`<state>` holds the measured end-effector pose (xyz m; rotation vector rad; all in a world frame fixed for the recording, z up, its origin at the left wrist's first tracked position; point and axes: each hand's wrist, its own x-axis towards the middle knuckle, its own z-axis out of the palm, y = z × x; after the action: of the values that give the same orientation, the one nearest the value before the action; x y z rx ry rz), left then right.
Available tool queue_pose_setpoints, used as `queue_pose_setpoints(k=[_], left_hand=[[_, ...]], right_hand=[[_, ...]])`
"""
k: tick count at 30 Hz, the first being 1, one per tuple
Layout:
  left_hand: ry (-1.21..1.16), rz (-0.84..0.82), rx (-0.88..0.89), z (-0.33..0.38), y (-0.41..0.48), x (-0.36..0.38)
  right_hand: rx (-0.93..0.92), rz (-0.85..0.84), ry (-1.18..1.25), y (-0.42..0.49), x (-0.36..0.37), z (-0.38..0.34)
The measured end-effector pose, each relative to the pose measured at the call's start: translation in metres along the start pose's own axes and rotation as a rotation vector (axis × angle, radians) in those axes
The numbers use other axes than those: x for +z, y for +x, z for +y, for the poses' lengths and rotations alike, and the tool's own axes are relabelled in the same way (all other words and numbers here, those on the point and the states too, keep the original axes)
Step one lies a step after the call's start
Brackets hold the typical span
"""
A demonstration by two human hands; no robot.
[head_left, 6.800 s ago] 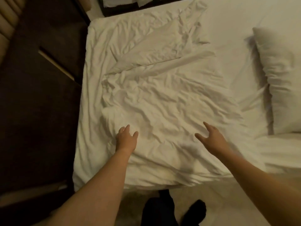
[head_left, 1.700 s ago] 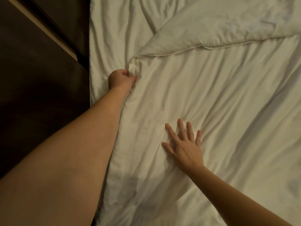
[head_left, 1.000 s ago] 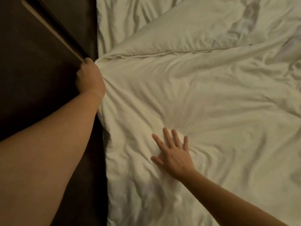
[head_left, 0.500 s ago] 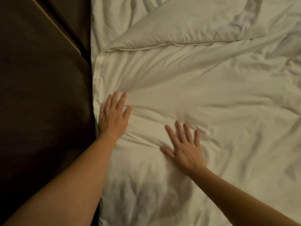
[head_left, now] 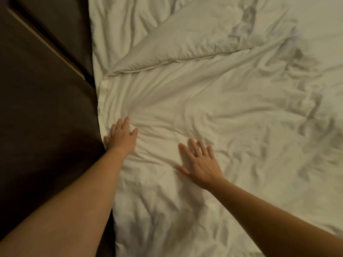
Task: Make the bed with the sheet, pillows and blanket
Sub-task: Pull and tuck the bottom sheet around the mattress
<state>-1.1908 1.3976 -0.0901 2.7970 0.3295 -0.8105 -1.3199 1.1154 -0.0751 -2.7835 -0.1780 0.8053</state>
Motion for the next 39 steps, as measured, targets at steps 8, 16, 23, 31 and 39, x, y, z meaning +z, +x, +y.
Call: queue_pose_setpoints(k=[8, 16, 23, 31, 39], left_hand=[[-0.137, 0.049, 0.112, 0.036, -0.132, -0.043], [-0.066, 0.013, 0.231, 0.070, -0.274, -0.075], [-0.003, -0.022, 0.318, 0.090, -0.365, -0.089], [0.019, 0.025, 0.430, 0.143, -0.416, -0.107], [0.062, 0.088, 0.495, 0.199, -0.473, -0.092]], right_hand=[[0.129, 0.130, 0.126, -0.102, -0.084, 0.026], [0.255, 0.235, 0.169, -0.222, -0.154, 0.050], [0.395, 0.246, 0.156, -0.330, -0.182, 0.063], [0.480, 0.322, 0.138, -0.403, -0.206, 0.103], [0.502, 0.417, 0.176, -0.464, -0.206, 0.150]])
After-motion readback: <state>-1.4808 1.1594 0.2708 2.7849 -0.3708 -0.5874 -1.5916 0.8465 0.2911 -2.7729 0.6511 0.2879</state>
